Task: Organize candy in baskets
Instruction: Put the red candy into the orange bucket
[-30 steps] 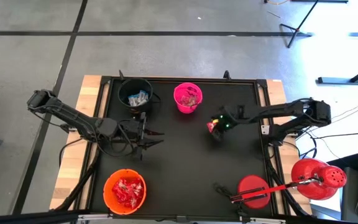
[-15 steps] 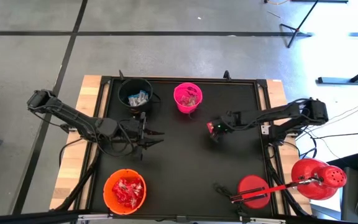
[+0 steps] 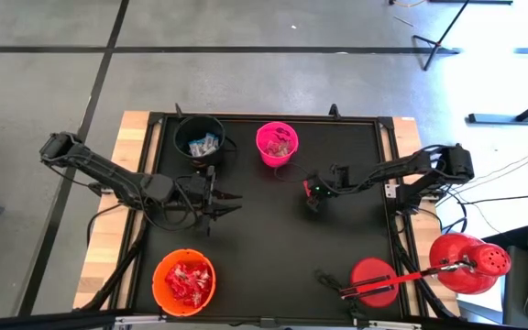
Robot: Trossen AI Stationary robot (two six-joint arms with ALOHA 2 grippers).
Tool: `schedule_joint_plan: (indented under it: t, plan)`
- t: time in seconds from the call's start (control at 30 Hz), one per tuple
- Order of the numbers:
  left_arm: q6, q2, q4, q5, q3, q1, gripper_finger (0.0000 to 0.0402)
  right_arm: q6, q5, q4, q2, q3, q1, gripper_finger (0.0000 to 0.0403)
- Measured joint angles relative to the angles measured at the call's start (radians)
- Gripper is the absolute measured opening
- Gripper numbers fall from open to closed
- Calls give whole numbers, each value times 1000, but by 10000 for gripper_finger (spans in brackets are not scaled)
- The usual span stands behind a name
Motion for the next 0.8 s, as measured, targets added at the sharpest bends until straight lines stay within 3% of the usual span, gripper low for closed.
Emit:
schedule_joint_plan:
  t: [0.5, 0.8]
  plan:
    - [-3, 17, -5, -1, 1, 0, 115, -2, -35, 40, -49, -6, -1, 14]
    - [-8, 88, 1, -10, 1, 0, 115, 0, -213, 187, -70, -9, 0, 4]
